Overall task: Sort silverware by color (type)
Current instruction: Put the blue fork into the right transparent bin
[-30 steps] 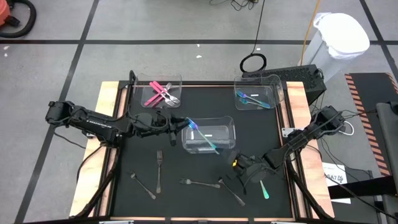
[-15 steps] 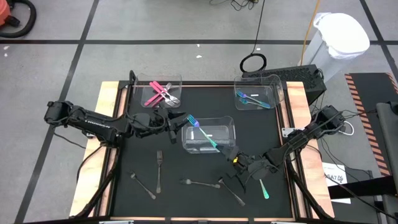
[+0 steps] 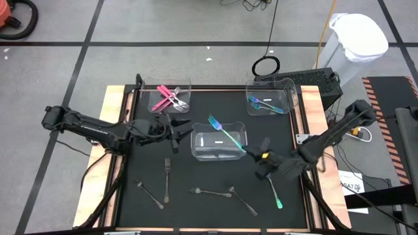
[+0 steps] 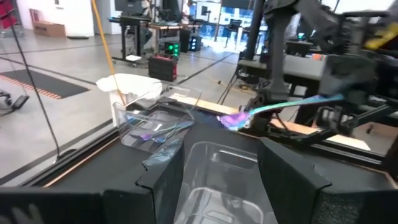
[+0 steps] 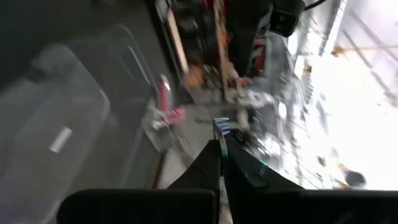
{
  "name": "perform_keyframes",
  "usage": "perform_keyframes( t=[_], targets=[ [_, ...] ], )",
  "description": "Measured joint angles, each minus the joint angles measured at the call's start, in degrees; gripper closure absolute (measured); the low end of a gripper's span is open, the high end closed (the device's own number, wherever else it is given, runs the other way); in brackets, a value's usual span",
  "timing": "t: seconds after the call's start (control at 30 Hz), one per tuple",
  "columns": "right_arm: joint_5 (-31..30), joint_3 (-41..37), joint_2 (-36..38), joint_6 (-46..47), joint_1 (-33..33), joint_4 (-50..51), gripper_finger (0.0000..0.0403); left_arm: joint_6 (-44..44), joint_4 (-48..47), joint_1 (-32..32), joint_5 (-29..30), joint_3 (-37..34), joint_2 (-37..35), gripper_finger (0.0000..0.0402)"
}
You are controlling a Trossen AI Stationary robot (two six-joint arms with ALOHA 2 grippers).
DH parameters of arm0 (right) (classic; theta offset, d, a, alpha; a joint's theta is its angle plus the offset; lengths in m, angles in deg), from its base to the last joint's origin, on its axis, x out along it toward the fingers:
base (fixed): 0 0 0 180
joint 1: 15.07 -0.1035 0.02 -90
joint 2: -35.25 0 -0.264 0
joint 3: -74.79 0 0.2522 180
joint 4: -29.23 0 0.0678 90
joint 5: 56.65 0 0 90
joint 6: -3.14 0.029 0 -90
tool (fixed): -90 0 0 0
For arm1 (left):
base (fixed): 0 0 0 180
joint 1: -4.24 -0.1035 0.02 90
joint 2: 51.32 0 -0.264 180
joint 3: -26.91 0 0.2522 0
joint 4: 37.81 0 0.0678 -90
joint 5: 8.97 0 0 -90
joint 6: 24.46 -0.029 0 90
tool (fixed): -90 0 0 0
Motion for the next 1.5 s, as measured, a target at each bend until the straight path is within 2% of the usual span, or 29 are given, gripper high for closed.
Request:
perform_keyframes(
  t=[0.13, 0.23, 0.5, 0.83, 1.03, 1.3, 1.5],
  targets=[
    [7.6, 0.0, 8.6, 3.5, 0.4, 9.3, 0.0402, -0.3, -2.1, 1.4, 0.1, 0.0, -2.8, 0.0199],
    [9.7, 0.0, 14.5, 3.6, 1.1, 16.3, 0.0402, -1.5, -3.6, 2.4, 0.1, 0.0, -4.4, 0.0199],
    [9.7, 0.0, 27.2, 9.6, 3.9, 36.2, 0.0402, -3.4, -3.7, 3.6, 0.0, 0.0, -5.2, 0.0199],
    [6.8, 0.0, 37.3, 20.9, 9.6, 55.1, 0.0402, -3.5, -3.7, 3.5, 0.0, 0.0, -5.2, 0.0199],
    [7.3, 0.0, 39.9, 20.7, 12.9, 57.4, 0.0402, -3.5, -3.5, 3.5, 0.0, 0.0, -5.2, 0.0199],
    [14.0, 0.0, 43.3, 17.4, 17.0, 57.4, 0.0402, -4.7, -2.9, 3.5, 0.0, 0.0, -5.2, 0.0199],
    [14.5, 0.0, 46.7, 14.9, 19.5, 55.6, 0.0402, -7.0, -0.4, 3.4, 0.0, 0.0, -5.2, 0.0199]
  ],
)
